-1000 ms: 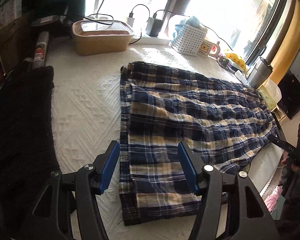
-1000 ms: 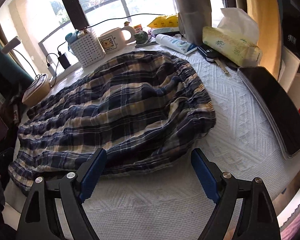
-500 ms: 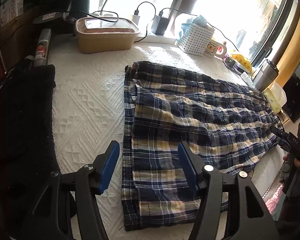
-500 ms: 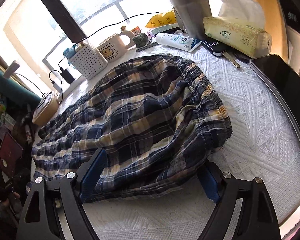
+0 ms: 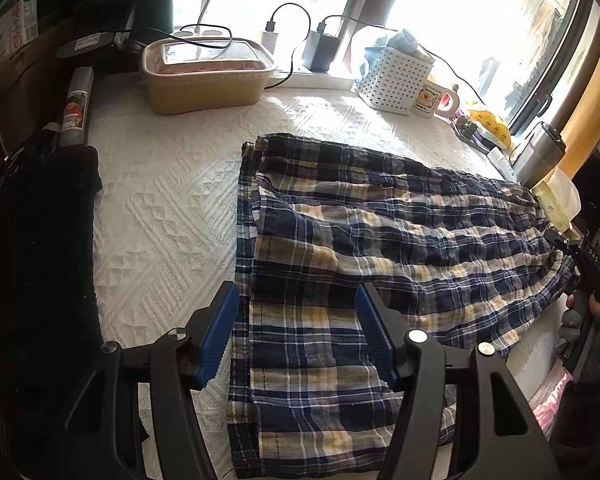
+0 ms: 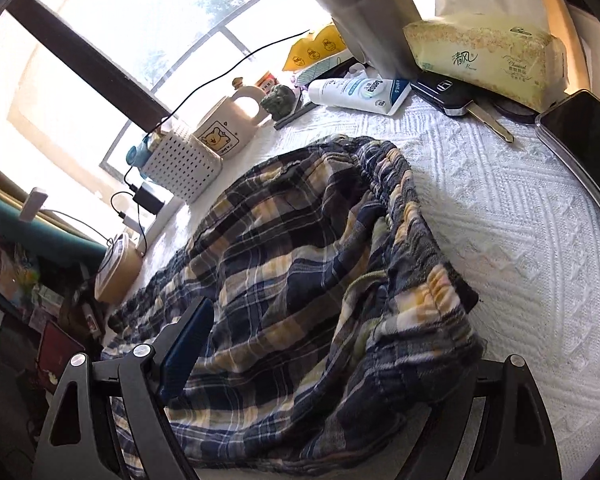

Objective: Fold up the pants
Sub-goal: 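Grasp the plaid pants waistband with the right tool and lift it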

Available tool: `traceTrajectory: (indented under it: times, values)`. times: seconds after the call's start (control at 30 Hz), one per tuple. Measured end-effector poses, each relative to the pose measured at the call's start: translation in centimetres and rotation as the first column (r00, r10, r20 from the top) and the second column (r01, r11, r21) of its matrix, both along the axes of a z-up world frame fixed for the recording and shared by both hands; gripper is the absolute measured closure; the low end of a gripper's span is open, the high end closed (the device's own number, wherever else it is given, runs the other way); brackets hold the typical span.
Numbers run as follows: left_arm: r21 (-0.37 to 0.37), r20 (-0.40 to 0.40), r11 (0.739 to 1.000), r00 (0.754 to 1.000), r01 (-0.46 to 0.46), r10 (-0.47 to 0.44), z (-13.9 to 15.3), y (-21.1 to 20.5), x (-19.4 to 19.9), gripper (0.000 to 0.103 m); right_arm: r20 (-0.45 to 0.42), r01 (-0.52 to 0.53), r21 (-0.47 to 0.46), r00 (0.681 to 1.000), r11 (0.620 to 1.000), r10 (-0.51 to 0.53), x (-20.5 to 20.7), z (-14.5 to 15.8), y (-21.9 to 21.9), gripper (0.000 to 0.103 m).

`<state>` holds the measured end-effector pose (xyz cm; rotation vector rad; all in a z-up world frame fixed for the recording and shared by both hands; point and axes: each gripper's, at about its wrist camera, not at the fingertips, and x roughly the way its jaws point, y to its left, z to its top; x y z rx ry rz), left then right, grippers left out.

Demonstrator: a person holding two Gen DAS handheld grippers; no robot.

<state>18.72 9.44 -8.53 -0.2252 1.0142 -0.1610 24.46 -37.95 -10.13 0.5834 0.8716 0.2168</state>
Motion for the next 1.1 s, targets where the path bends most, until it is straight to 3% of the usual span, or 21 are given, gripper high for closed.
traceTrajectory:
  times: [0.13, 0.17, 0.2, 0.47, 1.1]
  values:
    - [0.003, 0.013, 1.0, 1.0, -0.004, 0.004, 0.5, -0.1, 0.3, 0.042, 0.0, 0.018, 0.015, 1.0, 1.0, -0.018, 1.1, 0.1, 0.2, 0.017]
    - [0.004, 0.016, 1.0, 1.0, -0.006, 0.006, 0.6, -0.1, 0.4, 0.042, -0.005, 0.017, 0.021, 1.0, 1.0, -0.017, 1.4, 0.0, 0.3, 0.029]
    - [0.005, 0.018, 1.0, 1.0, -0.009, 0.009, 0.7, -0.1, 0.4, 0.042, -0.014, 0.016, 0.021, 1.0, 1.0, -0.015, 1.6, -0.2, 0.3, 0.05]
    - [-0.004, 0.025, 1.0, 0.999, -0.027, 0.027, 0.8, 0.7, 0.5, 0.042, 0.008, 0.026, 0.012, 1.0, 1.0, -0.026, 1.7, -0.2, 0.4, 0.085]
    - [-0.066, 0.068, 0.995, 0.995, -0.071, 0.075, 0.6, 4.5, -1.7, 0.042, 0.187, -0.035, -0.244, 0.979, 0.969, 0.083, -0.5, 8.3, 7.4, 0.088]
